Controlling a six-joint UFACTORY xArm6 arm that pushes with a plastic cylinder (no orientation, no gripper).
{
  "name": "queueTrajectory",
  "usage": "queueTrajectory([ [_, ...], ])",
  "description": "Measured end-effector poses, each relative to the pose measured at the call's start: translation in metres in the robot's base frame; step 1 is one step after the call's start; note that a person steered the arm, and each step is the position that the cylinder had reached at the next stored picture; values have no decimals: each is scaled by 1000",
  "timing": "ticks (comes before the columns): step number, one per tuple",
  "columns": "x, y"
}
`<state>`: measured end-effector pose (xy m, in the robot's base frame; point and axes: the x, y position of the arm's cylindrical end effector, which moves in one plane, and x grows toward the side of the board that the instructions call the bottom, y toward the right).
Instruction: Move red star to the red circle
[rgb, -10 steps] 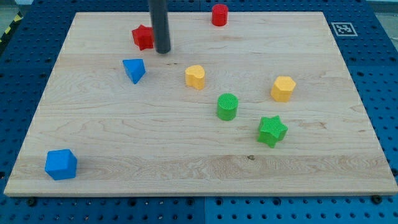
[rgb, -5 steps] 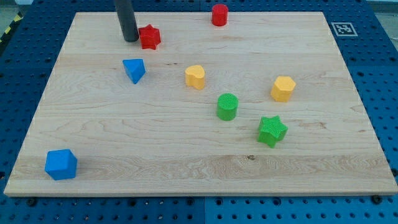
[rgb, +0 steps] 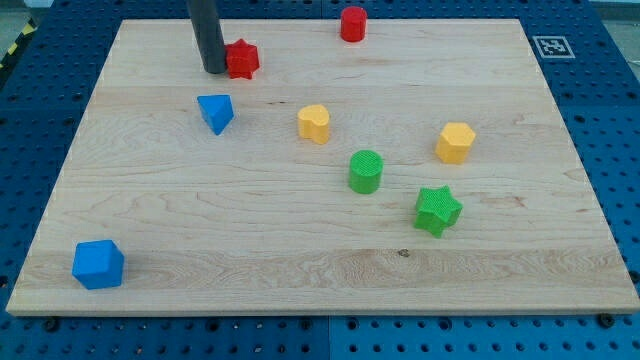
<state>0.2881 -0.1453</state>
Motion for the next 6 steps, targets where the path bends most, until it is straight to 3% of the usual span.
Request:
queueTrajectory([
  [5,30,92],
  [6,2,95],
])
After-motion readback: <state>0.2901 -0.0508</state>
